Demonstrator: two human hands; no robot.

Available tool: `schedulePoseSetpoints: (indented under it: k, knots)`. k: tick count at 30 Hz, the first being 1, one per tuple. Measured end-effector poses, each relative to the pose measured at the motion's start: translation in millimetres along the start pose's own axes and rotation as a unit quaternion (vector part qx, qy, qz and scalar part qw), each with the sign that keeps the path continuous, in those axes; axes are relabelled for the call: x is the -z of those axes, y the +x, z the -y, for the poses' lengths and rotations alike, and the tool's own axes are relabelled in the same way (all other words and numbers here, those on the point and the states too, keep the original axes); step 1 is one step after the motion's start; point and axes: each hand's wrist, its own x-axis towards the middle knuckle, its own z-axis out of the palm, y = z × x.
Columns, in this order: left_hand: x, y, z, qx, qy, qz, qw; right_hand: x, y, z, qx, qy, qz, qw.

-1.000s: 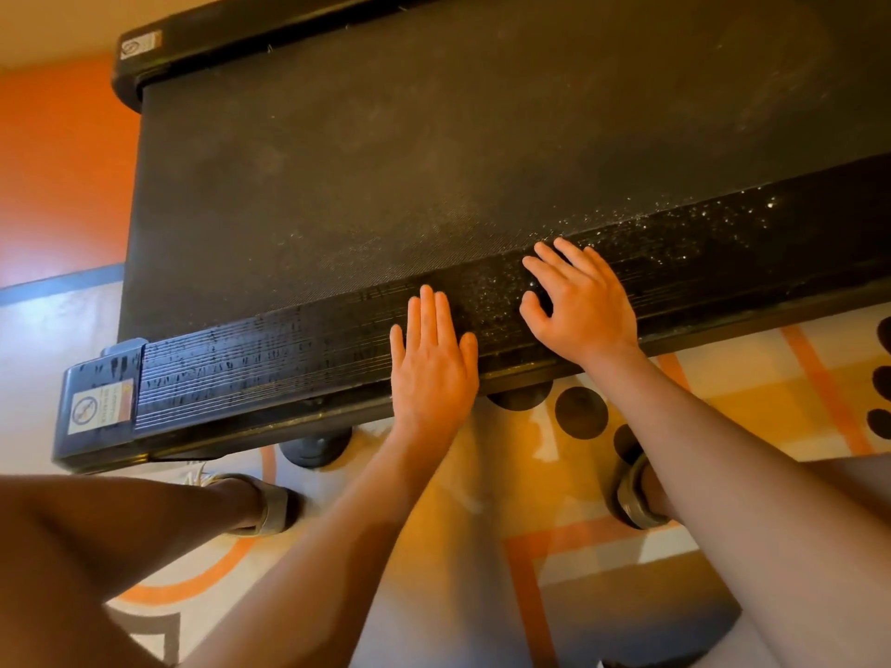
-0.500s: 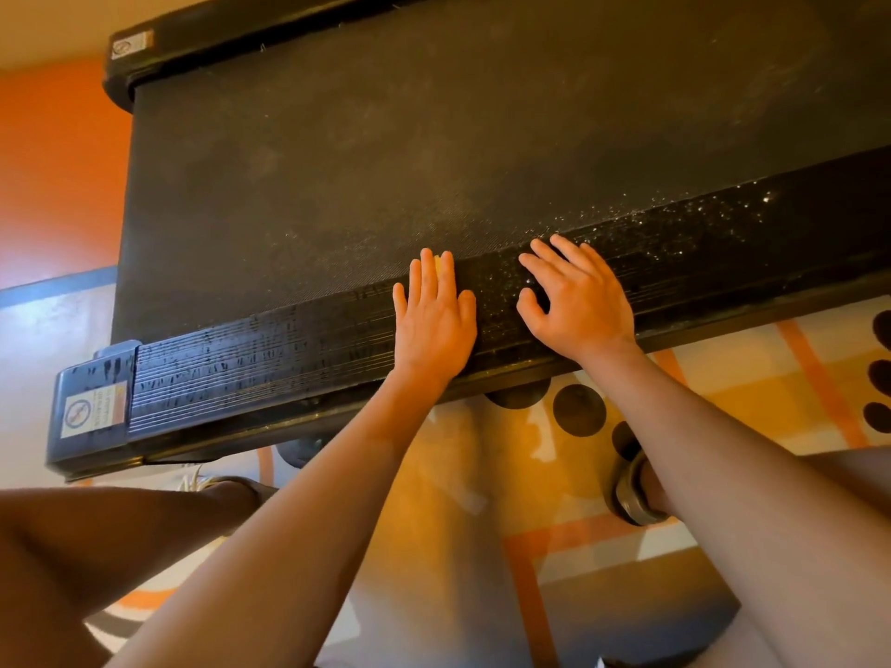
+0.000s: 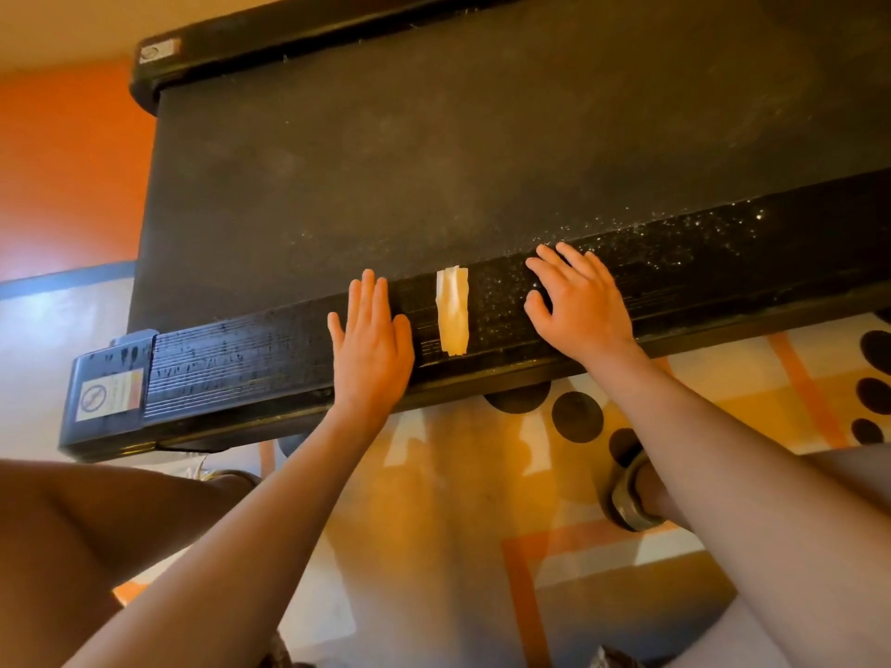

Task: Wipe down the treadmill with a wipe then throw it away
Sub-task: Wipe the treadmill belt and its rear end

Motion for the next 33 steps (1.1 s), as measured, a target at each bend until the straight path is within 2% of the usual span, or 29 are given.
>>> schedulePoseSetpoints:
  k: [3, 8, 12, 15, 21, 33]
  knots:
    - [7, -2, 32, 0.025, 0.076, 0.025, 0.997, 4, -2, 20, -0.011, -0.010, 0.017, 1.000]
    - [4, -2, 43, 0.007, 0.115, 0.022, 0.993, -5, -8, 104, 0.057, 0.023, 0.032, 0.998]
    - [5, 0, 44, 0.016, 0.115, 0.029, 0.993, -28, -1, 145, 0.009, -0.020, 0.077, 0.997]
    - [4, 3, 47, 0.017, 0.130, 0.043, 0.990, -36, 3, 144, -0.011, -0.065, 0.109, 0.992]
    - [7, 9, 51, -0.006, 0.150, 0.061, 0.987, -39, 4, 142, -0.005, -0.087, 0.125, 0.988]
    - [2, 9, 56, -0.018, 0.151, 0.037, 0.988, -36, -11, 136, 0.030, -0.054, 0.117, 0.991]
